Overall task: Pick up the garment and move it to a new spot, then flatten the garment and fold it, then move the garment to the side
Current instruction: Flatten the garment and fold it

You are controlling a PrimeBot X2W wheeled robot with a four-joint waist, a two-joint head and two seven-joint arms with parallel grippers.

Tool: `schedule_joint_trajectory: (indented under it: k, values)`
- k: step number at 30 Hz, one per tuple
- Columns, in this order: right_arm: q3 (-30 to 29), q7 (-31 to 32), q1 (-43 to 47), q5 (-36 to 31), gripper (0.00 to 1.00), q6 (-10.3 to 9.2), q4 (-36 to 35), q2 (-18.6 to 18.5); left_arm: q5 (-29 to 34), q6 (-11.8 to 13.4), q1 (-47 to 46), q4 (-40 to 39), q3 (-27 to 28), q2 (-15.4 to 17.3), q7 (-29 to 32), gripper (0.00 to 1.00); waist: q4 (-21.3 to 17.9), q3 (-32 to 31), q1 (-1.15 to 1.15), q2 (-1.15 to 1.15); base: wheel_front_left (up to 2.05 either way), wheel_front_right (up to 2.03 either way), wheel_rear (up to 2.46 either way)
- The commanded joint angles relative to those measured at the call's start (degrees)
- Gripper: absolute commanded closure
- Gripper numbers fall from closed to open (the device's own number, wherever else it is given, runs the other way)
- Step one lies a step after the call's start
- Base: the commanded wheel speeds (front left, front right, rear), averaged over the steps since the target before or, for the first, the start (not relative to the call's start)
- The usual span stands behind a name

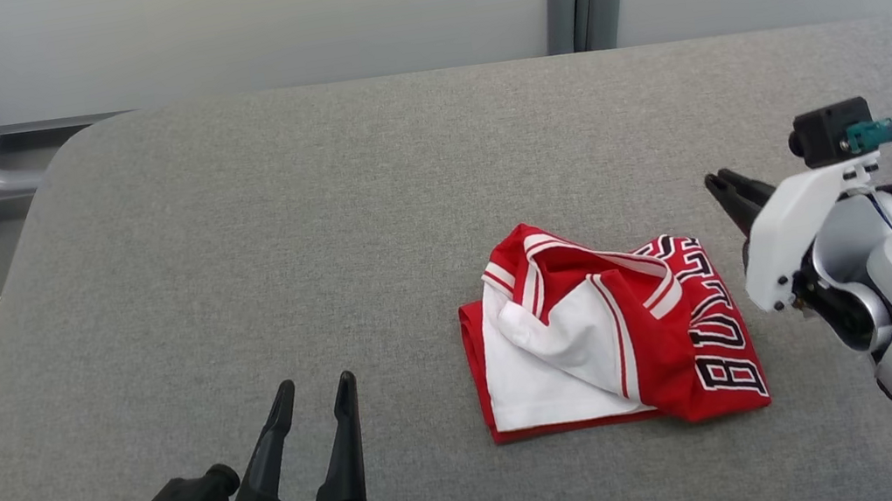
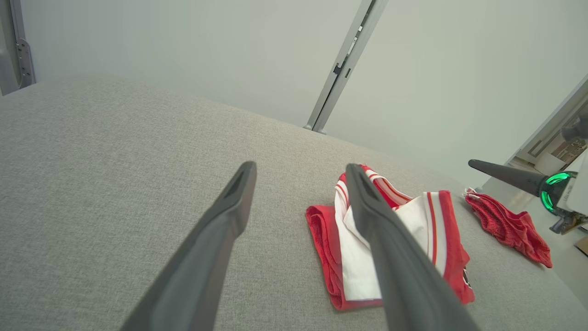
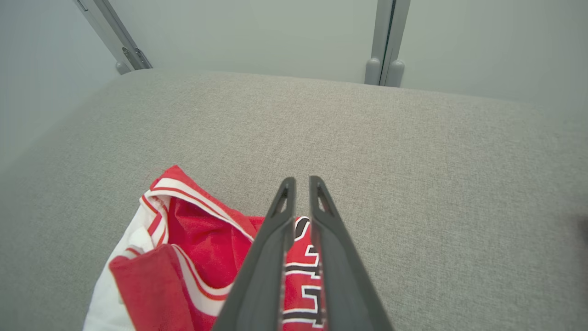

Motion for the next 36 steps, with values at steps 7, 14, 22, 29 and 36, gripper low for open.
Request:
schedule_joint_trajectory:
  k: [7, 14, 22, 29, 36]
  values:
    - [-3.36, -4.45, 5.64, -1.30, 1.00, -0.01, 4.50, 2.30, 0.53, 0.67, -0.30, -1.19, -0.02, 1.01, 0.85, 0.00, 0.77, 1.97, 0.00, 0.00, 0.00, 0.00, 0.00]
    - [-2.56, -7.43, 5.21, -1.80, 1.00, -0.01, 11.31, 6.15, 0.82, 1.28, -1.60, -2.04, 0.13, 1.83, 1.67, 0.00, 2.61, 3.66, 0.00, 0.00, 0.00, 0.00, 0.00]
    - [4.52, -9.24, 3.54, 0.59, 1.00, -0.01, 13.51, 9.97, 0.70, 1.70, -1.51, -2.67, 0.40, 2.28, 1.80, 0.00, 3.81, 3.81, 0.00, 0.00, 0.00, 0.00, 0.00]
    - [12.16, -9.51, 3.41, 3.07, 1.00, -0.01, 13.05, 11.65, 0.32, 2.08, -1.10, -2.87, 0.56, 2.19, 1.49, 0.00, 3.60, 3.73, 0.00, 0.00, 0.00, 0.00, 0.00]
    - [18.23, -11.74, 1.38, 3.47, 1.00, -0.01, 12.86, 10.74, 0.07, 2.12, -0.97, -2.66, 0.82, 1.93, 1.05, 0.00, 2.25, 3.59, 0.00, 0.00, 0.00, 0.00, 0.00]
